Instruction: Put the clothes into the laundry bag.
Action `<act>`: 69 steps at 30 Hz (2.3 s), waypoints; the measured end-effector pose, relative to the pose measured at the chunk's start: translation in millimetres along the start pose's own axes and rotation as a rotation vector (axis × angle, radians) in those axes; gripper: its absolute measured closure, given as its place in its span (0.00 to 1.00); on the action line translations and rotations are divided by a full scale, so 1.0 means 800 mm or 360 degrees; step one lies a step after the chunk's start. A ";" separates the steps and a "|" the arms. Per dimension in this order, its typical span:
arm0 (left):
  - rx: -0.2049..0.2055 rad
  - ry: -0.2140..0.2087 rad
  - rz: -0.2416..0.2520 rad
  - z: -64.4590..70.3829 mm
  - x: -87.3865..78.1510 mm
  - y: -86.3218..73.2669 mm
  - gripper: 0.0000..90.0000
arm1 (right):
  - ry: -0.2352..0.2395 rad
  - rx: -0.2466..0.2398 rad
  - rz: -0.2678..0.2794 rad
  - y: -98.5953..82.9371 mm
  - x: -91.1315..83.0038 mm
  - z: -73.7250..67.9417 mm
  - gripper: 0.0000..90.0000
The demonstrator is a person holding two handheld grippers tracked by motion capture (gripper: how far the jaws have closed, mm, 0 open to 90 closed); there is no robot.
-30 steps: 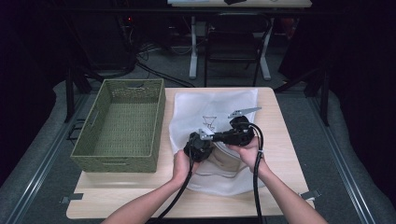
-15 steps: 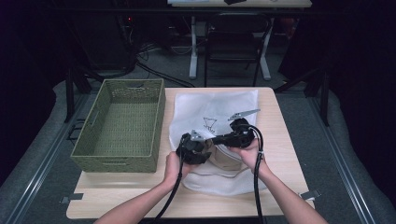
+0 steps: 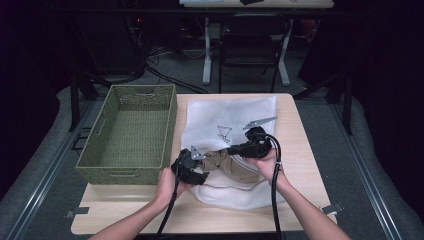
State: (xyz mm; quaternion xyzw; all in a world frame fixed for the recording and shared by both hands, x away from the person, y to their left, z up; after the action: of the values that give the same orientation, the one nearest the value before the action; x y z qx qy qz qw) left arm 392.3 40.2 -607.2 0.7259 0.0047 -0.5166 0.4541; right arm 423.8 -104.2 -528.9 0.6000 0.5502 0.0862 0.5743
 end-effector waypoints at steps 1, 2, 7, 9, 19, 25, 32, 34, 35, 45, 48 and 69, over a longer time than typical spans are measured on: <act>0.0022 -0.0016 -0.0038 0.001 0.002 -0.007 0.49 | 0.0001 -0.0006 -0.0002 0.000 0.000 0.001 0.96; 0.0031 -0.0017 -0.0042 0.000 0.001 -0.010 0.55 | -0.0011 -0.0016 -0.0008 -0.001 0.000 0.002 0.96; 0.0065 0.0002 -0.0018 -0.004 -0.010 -0.022 0.88 | -0.0023 -0.0011 -0.0013 -0.002 -0.001 0.005 0.96; 0.0069 0.0015 -0.0008 -0.007 -0.016 -0.026 0.95 | -0.0031 -0.0016 -0.0016 -0.002 -0.001 0.005 0.96; 0.0045 0.0028 0.0035 -0.007 -0.047 -0.045 0.94 | -0.0059 -0.0047 -0.0021 0.000 -0.001 0.005 0.96; 0.0028 0.0031 0.0031 -0.008 -0.055 -0.056 0.91 | -0.0087 -0.0069 -0.0030 0.000 -0.003 0.005 0.96; 0.0028 0.0018 0.0103 0.000 -0.063 -0.045 0.67 | -0.0106 -0.0099 -0.0043 0.001 -0.004 0.003 0.96; 0.0044 0.0012 0.0129 0.004 -0.064 -0.037 0.59 | -0.0111 -0.0094 -0.0035 0.002 -0.005 0.003 0.96; 0.0052 0.0017 0.0139 0.005 -0.063 -0.033 0.55 | -0.0112 -0.0103 -0.0030 0.003 -0.005 0.003 0.96; 0.0021 0.0082 0.0301 0.001 -0.027 0.040 0.43 | -0.0085 -0.0106 -0.0066 -0.001 -0.003 0.000 0.96; 0.0025 0.0131 0.0311 -0.001 -0.011 0.057 0.43 | -0.0081 -0.0102 -0.0073 -0.002 -0.003 0.000 0.96; 0.0281 0.0005 0.0264 -0.002 -0.032 0.065 0.92 | -0.0061 -0.0132 -0.0145 -0.010 -0.004 -0.005 0.95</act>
State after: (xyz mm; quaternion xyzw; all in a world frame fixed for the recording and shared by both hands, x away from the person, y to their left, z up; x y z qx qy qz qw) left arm 406.4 22.5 -554.2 0.7617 -0.1004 -0.4746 0.4295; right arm 415.1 -106.0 -532.1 0.5516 0.5617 0.0712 0.6125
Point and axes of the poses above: each handheld gripper's, and its own axes: x roughly forward along the jaws, y roughly out of its top, z roughly to its right, the point moved 9 cm from there along x, roughly forward along the jaws, and after that the axes turned 6 degrees about z, right-handed, at the moved point
